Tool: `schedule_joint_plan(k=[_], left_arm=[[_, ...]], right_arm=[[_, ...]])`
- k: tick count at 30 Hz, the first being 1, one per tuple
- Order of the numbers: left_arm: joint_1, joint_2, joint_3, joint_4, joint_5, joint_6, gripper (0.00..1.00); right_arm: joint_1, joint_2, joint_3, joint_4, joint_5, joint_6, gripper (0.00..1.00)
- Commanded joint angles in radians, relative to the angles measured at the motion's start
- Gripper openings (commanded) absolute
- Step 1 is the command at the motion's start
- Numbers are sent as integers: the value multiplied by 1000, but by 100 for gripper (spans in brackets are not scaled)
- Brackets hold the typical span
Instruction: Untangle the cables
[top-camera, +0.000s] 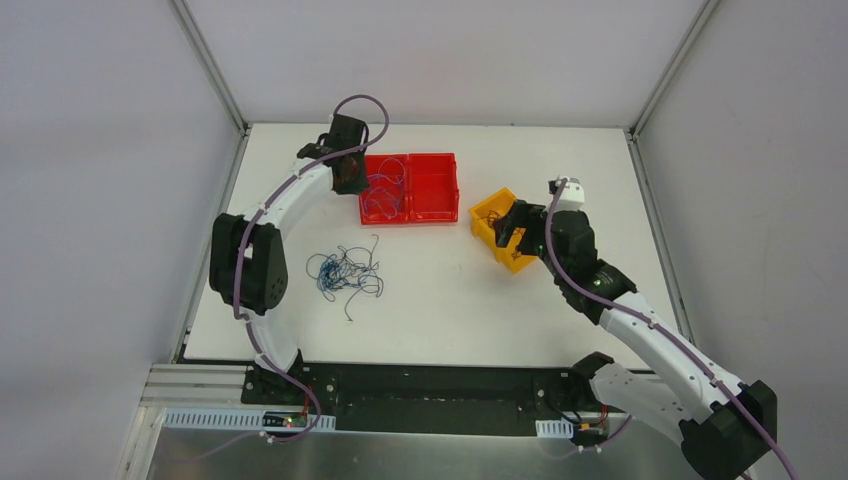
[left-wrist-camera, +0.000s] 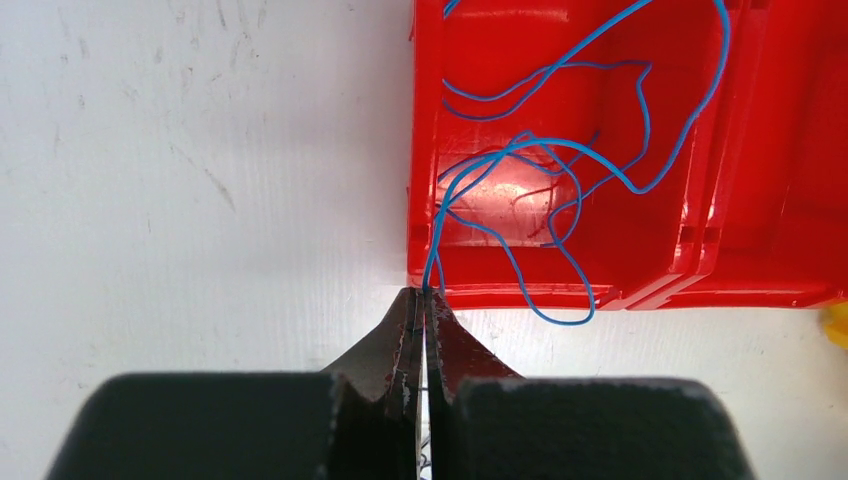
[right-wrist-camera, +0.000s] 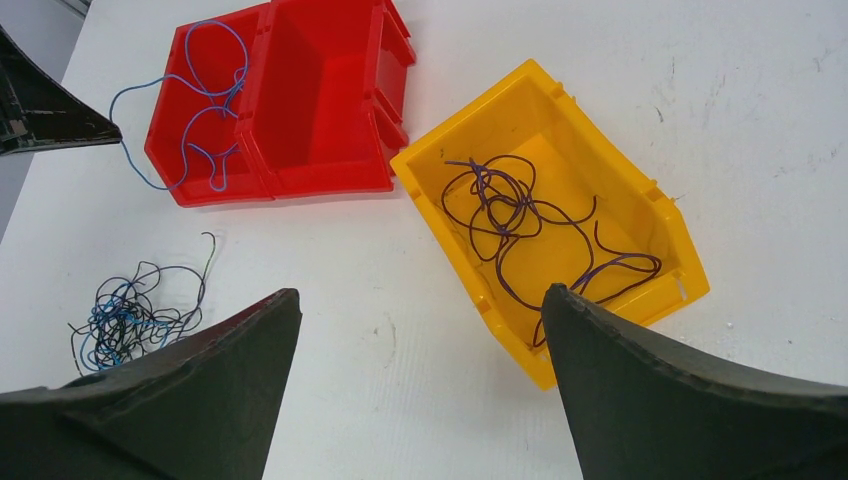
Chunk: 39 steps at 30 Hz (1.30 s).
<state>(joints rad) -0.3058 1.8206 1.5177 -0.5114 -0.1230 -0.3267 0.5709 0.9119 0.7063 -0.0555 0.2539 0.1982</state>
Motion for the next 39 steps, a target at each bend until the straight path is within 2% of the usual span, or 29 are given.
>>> schedule_joint_plan(k=[1, 7, 10, 14, 25, 36, 39], left_arm=[[10, -72, -12, -9, -37, -7, 0], [10, -88, -24, -9, -36, 0, 0], [9, -71, 2, -8, 22, 13, 0], [6, 19, 108, -34, 115, 23, 0], [-34, 284, 390, -127, 121, 22, 0], [-34, 448, 503, -154, 121, 20, 0], [-34, 442, 504, -157, 121, 17, 6]], right_arm=[[-6, -1, 16, 45, 2, 9, 94], [-7, -1, 16, 45, -4, 10, 94], [-8, 3, 18, 45, -8, 11, 94], [-9, 7, 20, 45, -16, 13, 94], [-12, 3, 19, 45, -10, 14, 94], [-15, 1, 13, 46, -10, 18, 94], [-16, -2, 12, 45, -8, 17, 94]])
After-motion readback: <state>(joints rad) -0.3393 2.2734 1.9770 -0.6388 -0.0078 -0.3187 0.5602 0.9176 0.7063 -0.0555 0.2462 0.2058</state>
